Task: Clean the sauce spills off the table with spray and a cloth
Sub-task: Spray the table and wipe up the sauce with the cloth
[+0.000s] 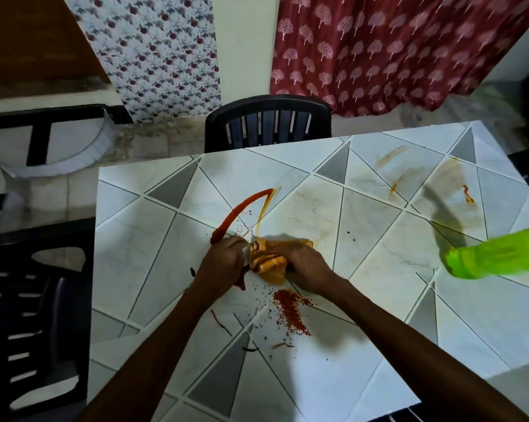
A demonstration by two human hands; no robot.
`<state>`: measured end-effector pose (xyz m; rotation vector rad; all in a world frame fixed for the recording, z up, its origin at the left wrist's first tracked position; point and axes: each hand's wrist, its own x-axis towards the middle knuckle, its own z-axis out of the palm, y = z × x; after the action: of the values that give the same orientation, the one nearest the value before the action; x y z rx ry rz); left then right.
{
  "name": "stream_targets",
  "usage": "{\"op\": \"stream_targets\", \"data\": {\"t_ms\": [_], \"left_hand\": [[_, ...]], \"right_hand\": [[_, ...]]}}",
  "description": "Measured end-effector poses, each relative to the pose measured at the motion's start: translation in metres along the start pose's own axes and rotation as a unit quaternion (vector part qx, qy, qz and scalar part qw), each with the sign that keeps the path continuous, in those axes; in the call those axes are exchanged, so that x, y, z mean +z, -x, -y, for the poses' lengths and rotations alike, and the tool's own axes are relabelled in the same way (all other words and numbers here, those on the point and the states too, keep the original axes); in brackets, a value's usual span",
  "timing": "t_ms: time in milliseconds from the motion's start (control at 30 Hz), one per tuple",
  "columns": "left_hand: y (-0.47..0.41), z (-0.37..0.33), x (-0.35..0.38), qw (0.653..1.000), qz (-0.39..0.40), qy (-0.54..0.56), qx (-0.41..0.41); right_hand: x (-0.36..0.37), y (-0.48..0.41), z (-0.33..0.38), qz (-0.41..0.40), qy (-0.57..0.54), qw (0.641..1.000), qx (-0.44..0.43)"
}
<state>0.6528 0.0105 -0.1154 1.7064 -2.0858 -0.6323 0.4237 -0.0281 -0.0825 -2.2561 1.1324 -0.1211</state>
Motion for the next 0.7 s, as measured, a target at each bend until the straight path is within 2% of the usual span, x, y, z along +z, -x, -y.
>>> {"op": "stream_targets", "data": {"t_ms": [133,267,367,467,567,633,700], "left_hand": [[0.001,0.001,-0.004,0.999,-0.025,0.011,-0.025],[0.002,0.008,-0.011,0.997,-0.052,0.012,-0.056],[0.007,0.017,-0.021,0.991,-0.079,-0.014,-0.110],[0.014,0.029,-0.032,0.977,-0.091,-0.053,-0.188],[0.026,0.040,-0.038,0.968,-0.074,-0.068,-0.230],[0.036,0.047,-0.041,0.968,-0.051,-0.075,-0.232],[0.046,0.058,-0.041,0.973,-0.019,-0.084,-0.212]], "right_hand": [[-0.027,-0.002,-0.002,0.005,0.001,1.000,0.023],[-0.075,-0.021,-0.007,-0.090,-0.016,0.993,0.071],[-0.094,-0.045,-0.009,-0.160,-0.023,0.980,0.119],[-0.086,-0.084,-0.013,-0.194,0.005,0.967,0.165],[-0.062,-0.110,-0.008,-0.150,-0.012,0.973,0.176],[-0.039,-0.116,0.001,-0.108,-0.027,0.979,0.168],[-0.017,-0.112,0.011,-0.103,-0.019,0.984,0.143]]}}
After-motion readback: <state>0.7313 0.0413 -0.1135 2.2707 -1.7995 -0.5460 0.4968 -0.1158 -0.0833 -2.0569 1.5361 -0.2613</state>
